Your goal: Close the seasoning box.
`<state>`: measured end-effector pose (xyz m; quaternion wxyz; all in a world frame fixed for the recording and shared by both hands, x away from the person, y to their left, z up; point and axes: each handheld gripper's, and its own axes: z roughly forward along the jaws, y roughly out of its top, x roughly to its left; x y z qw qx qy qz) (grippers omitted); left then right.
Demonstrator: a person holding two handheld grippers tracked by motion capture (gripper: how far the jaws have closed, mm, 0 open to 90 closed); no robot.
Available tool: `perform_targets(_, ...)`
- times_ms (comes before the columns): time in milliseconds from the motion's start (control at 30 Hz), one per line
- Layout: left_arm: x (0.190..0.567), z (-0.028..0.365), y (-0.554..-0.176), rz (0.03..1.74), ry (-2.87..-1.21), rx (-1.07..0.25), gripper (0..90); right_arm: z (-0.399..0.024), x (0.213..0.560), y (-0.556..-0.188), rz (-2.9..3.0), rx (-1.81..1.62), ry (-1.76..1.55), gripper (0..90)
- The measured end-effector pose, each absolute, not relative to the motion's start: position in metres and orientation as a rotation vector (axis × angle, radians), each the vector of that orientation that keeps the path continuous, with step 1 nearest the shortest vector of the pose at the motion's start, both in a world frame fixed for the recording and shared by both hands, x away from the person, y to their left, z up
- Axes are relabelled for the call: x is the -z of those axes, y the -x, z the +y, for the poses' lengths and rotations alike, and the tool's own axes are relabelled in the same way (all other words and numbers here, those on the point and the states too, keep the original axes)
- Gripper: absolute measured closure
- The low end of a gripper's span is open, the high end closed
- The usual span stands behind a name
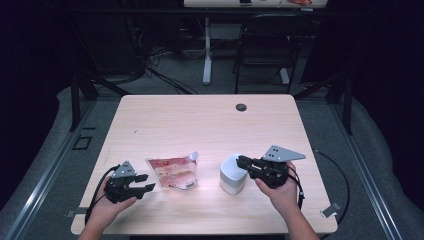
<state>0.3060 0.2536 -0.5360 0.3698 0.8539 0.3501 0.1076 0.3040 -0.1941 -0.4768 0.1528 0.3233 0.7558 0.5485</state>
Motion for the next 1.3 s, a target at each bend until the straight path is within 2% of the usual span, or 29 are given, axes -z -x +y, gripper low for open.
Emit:
perform_targets(367, 0.535, 0.257, -0.306, 0.913, -2.174, -0.285, 52.3, -0.202, 0.473, -0.303, 2.145, -1.563, -0.941, 79.0)
perform_targets(600, 0.534, 0.260, -0.306, 0.926, -2.159, -0.283, 51.9, -0.212, 0.471, -0.303, 2.126, -1.559, -0.960, 75.0)
perform_targets(967, 0.533, 0.266, -0.307, 0.954, -2.125, -0.297, 51.4, -0.235, 0.475, -0.300, 2.074, -1.505, -1.034, 59.6)
perform_targets(1300, 0.533, 0.271, -0.308, 0.983, -2.109, -0.307, 50.9, -0.257, 0.485, -0.298, 2.016, -1.476, -1.116, 52.8)
